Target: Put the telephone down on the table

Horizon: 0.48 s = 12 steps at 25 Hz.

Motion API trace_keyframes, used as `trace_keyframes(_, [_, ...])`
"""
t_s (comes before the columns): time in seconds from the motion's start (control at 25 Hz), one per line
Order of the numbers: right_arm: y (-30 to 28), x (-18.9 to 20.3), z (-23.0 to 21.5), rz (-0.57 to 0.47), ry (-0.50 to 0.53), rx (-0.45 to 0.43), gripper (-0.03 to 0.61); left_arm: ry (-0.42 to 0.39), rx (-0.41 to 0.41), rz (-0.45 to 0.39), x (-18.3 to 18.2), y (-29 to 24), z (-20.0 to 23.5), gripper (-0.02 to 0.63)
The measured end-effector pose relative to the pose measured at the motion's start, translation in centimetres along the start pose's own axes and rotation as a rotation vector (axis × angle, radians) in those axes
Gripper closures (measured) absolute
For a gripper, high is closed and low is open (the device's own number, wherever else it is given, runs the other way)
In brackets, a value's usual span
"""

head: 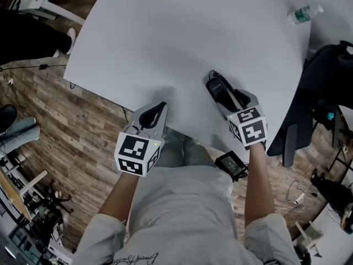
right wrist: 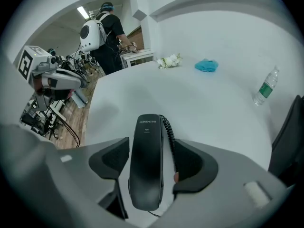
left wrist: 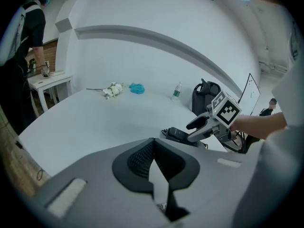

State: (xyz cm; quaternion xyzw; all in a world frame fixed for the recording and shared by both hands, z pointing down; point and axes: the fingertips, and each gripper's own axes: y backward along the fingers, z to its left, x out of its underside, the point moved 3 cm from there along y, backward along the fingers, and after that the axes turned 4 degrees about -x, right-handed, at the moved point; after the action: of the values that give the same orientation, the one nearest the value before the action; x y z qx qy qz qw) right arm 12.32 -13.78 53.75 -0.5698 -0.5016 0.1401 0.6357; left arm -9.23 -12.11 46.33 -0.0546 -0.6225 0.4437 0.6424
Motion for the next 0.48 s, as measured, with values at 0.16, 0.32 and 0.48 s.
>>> trace_keyframes(0.16, [1.6, -0.3, 0.5, -0.041, 0.023, 0.016, 0.334, -0.008, -0.004, -0.014, -0.2, 0.8, -0.4, 0.597])
trace_keyframes(0.32, [2.7, -0.1, 1.4, -0.061, 0.032, 0.008, 0.386, -0.023, -0.006, -0.022, -0.2, 1.6, -0.9, 0.597])
trace_keyframes(0.48, [3.9, -0.1, 2.4, -0.084, 0.050, 0.008, 0.429, -0.039, -0.003, -0.026, -0.2, 2.3, -1.5, 0.597])
